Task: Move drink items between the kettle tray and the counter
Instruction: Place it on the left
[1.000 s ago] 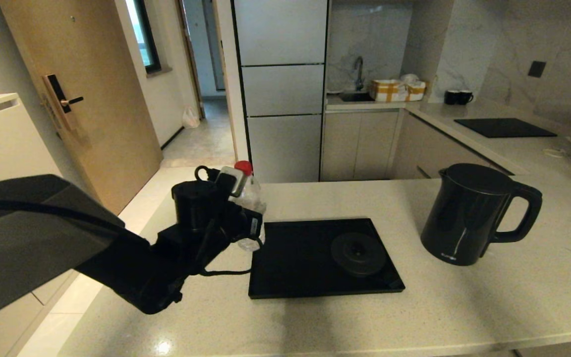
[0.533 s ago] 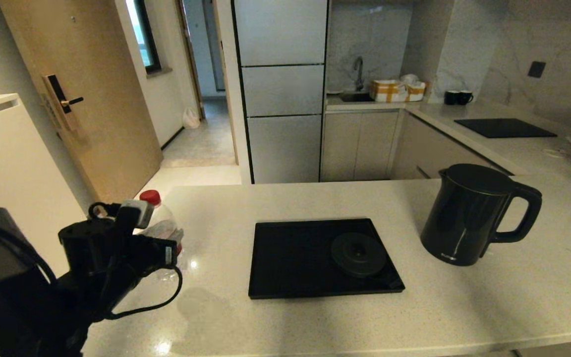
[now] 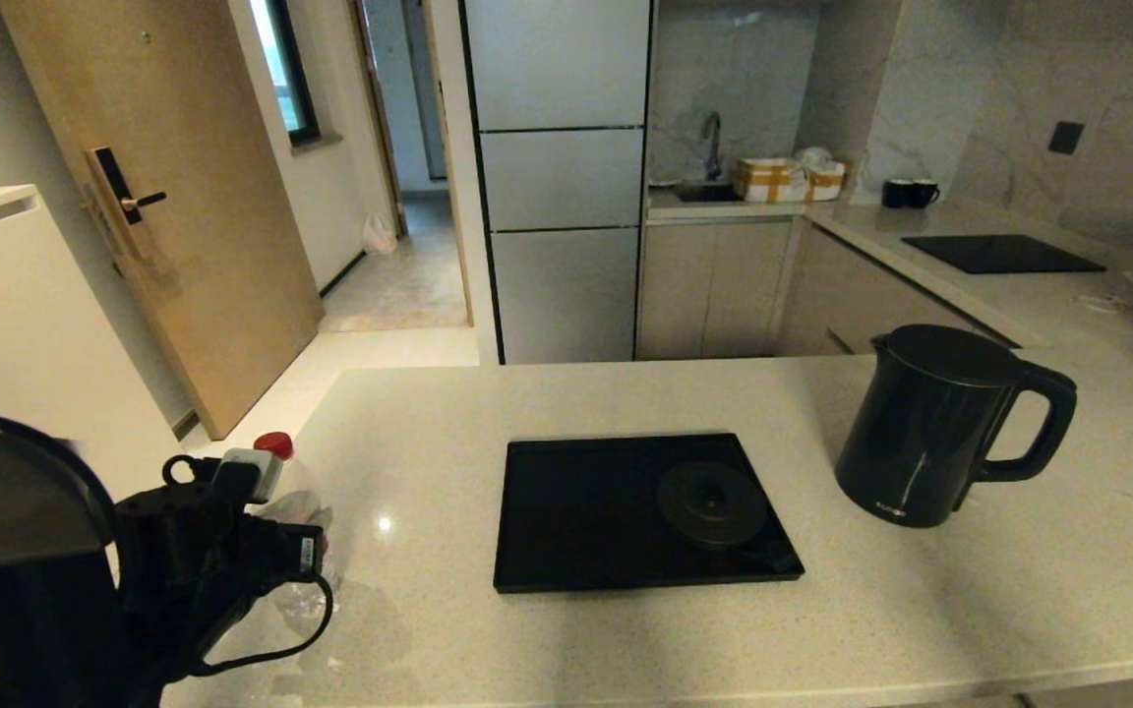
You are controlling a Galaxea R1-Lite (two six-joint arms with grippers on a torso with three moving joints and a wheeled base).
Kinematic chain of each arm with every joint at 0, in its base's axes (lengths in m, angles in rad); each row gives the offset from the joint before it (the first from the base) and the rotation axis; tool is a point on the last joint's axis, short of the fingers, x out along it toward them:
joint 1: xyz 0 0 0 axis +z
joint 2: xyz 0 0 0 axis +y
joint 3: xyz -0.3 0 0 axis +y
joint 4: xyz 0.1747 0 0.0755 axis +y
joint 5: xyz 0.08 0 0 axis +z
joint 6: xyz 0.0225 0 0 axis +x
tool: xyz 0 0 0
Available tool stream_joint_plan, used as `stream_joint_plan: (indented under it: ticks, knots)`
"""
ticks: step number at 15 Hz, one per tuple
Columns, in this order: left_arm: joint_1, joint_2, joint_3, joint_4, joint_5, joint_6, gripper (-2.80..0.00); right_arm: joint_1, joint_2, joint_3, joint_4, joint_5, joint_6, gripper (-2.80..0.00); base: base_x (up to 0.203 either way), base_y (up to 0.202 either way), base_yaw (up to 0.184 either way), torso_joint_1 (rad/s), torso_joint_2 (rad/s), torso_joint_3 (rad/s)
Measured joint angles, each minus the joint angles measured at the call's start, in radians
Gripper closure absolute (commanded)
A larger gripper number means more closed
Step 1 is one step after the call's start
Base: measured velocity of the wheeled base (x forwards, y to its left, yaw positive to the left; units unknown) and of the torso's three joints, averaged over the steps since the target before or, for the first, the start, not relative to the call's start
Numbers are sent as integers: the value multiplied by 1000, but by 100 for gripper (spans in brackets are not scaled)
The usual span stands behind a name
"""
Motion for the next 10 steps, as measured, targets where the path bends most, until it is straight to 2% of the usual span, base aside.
stream_joint_plan:
  ticks: [10]
  knots:
    - [-4,-13,15,5,-8,-5,-280,0,0,0,0,-1,0,0,0,0,0,0,0,0]
